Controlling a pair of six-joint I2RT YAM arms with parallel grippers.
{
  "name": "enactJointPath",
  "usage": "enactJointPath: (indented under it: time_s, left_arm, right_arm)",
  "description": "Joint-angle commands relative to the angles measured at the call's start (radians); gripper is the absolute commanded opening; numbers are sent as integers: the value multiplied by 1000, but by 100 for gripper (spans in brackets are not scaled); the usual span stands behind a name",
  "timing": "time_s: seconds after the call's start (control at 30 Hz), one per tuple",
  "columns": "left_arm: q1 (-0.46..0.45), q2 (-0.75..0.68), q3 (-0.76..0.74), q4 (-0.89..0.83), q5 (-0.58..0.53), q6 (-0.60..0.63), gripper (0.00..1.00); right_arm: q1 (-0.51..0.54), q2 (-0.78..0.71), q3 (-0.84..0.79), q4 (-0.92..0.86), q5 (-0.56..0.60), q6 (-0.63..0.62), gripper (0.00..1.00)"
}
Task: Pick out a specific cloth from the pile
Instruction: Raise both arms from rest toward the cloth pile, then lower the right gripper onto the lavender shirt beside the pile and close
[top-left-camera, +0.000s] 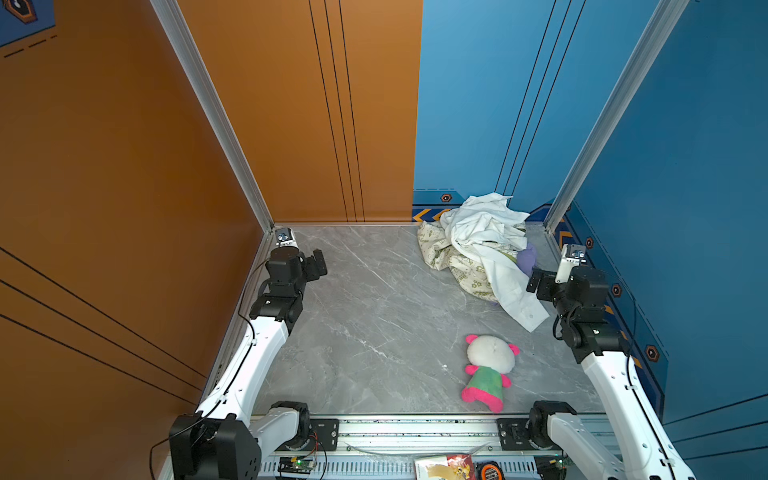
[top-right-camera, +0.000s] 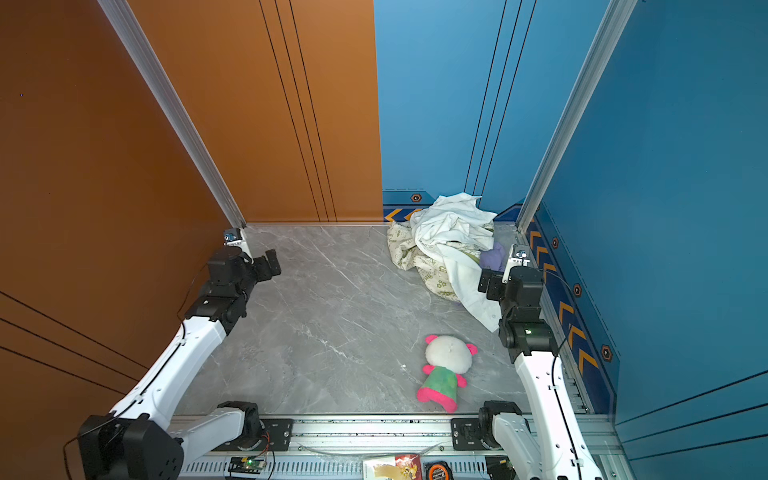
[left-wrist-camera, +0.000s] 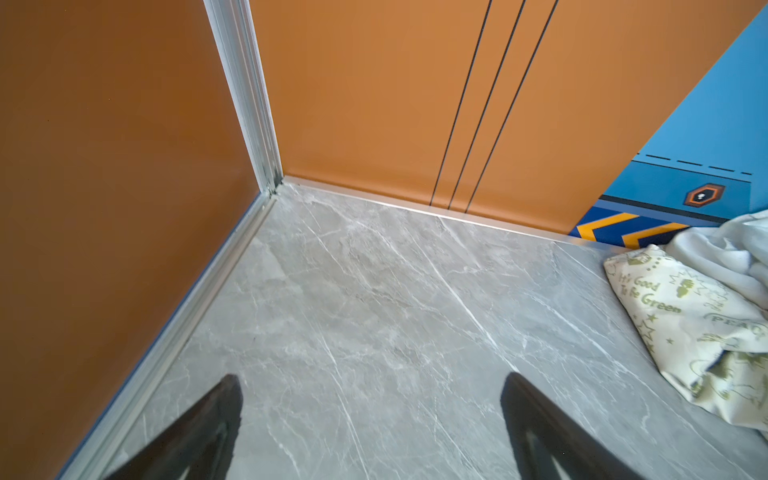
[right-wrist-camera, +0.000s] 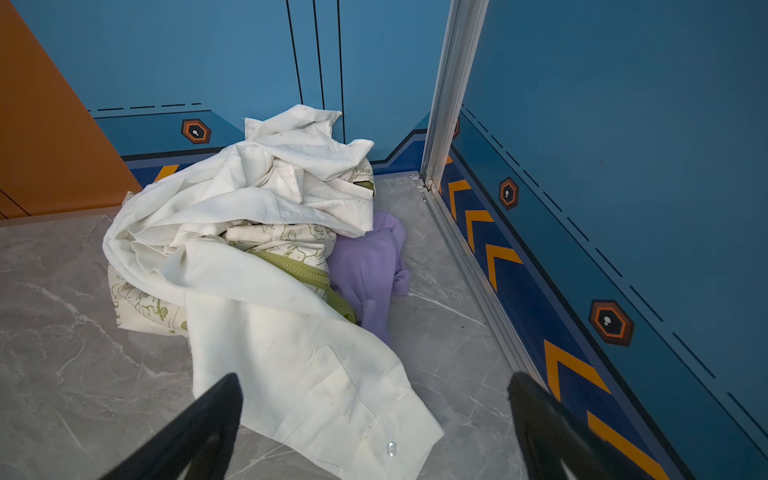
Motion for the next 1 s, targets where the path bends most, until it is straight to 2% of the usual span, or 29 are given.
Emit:
enactJointPath:
  time_s: [0.0, 0.1, 0.2, 0.3, 0.43, 0.63, 0.97]
  left_arm:
    - [-22, 4, 40, -111, 114, -59, 98]
    - [-57, 5, 61, -111, 151, -62, 98]
    - [-99, 4, 74, -115, 192, -54, 98]
    - [-144, 2, 89, -144, 220, -38, 98]
    - [-192, -2, 107, -182, 250, -28, 98]
    - [-231, 4, 110, -184, 277, -51, 98]
    - [-250, 75, 170, -183, 318, -59, 98]
  right_arm:
    - [-75, 65, 74, -123, -109, 57, 100]
    - [-151, 166, 144, -128, -205, 148, 100]
    - [-180, 271, 219, -128, -230, 195, 100]
    - [-188, 368, 282, -128, -239, 218, 96]
    - [-218, 489, 341, -124, -315, 286, 90]
    - [-253, 678, 422, -125, -437, 357, 82]
    - [-282, 955, 560, -132, -531, 517, 70]
